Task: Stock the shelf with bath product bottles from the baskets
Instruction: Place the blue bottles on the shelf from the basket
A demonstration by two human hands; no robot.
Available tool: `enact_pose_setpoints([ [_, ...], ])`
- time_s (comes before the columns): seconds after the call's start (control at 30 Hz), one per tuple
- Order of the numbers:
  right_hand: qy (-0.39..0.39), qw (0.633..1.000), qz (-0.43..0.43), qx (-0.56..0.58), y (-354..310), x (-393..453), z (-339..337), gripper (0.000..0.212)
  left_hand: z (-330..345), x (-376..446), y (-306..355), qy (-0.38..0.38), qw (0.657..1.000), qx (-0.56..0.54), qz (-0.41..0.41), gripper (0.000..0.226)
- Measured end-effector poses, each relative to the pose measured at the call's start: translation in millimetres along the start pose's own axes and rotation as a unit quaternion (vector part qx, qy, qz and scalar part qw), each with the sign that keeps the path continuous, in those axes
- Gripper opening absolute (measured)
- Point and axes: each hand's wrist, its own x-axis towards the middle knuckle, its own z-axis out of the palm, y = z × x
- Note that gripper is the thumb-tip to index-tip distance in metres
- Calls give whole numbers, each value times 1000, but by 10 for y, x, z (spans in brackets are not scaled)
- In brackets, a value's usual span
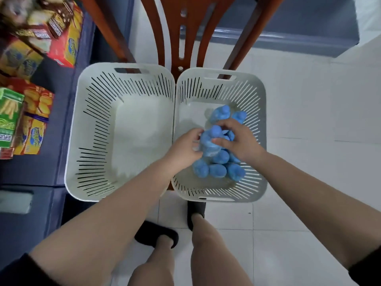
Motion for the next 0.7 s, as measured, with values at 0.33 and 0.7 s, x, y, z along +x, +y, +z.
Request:
enact_pose_setpoints([
  [0.33,8,992,-99,83,-1840,-49,-565,22,-1188,-949,933,87,990,-72,89,41],
  [0.7,-93,930,-333,125,-4369,-566,-588,21,-2529,-3248,1750,277,941,38,191,40],
])
